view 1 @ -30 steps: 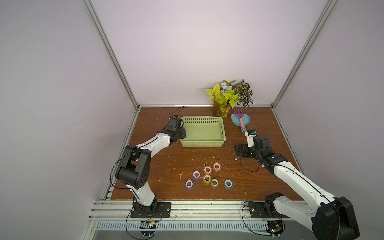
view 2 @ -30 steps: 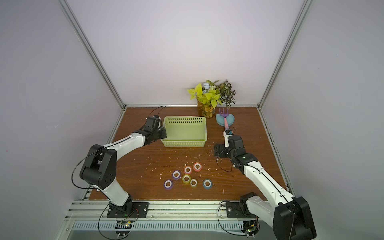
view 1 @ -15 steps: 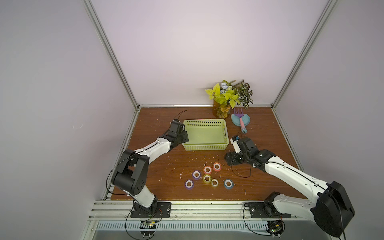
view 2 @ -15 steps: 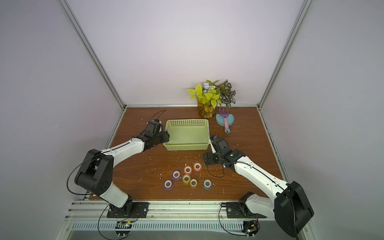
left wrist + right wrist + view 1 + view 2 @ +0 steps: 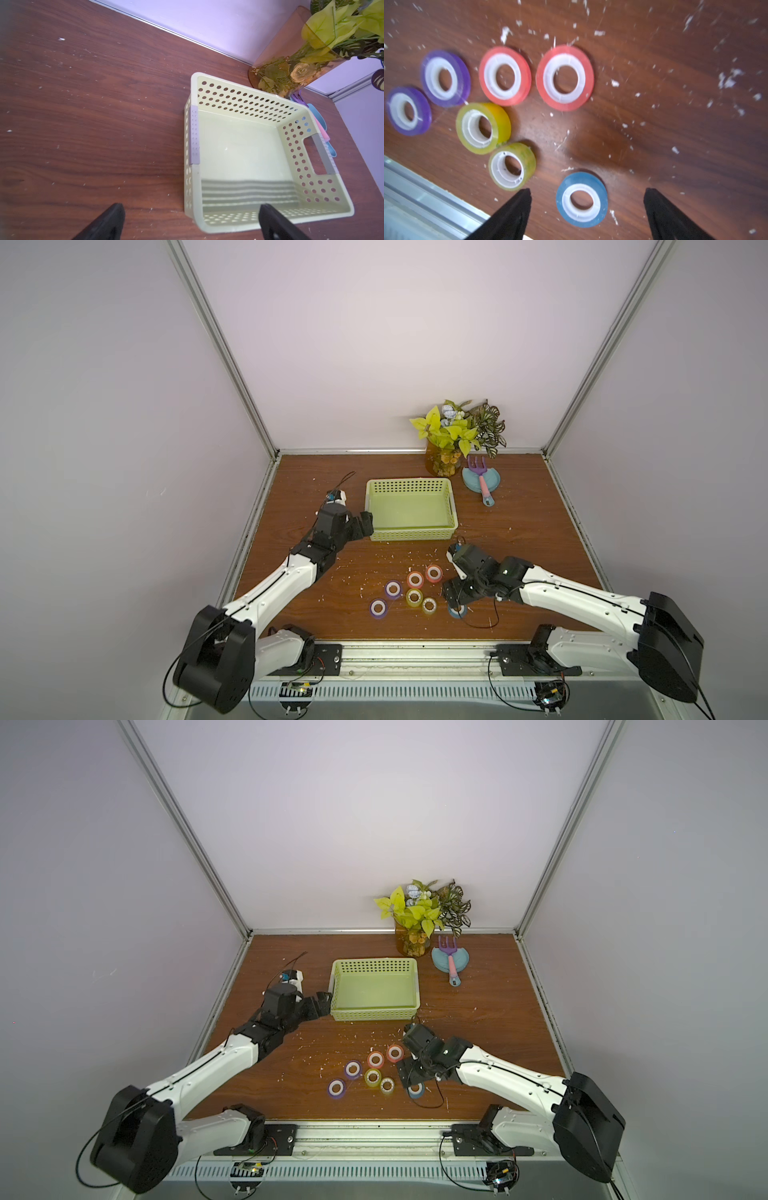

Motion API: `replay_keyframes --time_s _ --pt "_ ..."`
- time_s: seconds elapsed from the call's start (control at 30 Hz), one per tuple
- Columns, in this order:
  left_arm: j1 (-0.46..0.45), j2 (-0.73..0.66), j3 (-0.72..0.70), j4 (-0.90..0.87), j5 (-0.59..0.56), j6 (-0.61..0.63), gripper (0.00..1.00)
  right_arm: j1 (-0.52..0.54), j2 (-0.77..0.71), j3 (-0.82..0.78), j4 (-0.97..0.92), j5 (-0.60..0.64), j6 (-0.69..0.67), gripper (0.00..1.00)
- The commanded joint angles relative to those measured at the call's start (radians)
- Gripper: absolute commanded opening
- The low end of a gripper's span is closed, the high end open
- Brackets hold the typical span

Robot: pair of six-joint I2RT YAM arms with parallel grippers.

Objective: Put the transparent tape into the storage box
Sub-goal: Pick up the tape from the center of the board.

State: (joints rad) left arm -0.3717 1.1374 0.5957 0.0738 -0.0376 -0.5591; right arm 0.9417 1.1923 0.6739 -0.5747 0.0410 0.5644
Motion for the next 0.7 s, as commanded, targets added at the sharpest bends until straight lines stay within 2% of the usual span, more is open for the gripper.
replay_keyframes --time_s 0.0,0.33,0.67 --pt "-0.003 -0.094 -0.095 0.046 -0.061 0.062 1.00 0.049 -0.005 -0.013 -0.058 0.014 0.087 0.91" --pt "-0.001 -0.348 -0.347 0.181 -0.086 0.175 1.00 0.095 0.062 -0.018 -0.063 0.018 0.111 0.85" --pt "-0.001 -0.478 -0.444 0.218 -0.127 0.175 1.00 0.100 0.137 0.021 -0.073 0.039 0.091 0.78"
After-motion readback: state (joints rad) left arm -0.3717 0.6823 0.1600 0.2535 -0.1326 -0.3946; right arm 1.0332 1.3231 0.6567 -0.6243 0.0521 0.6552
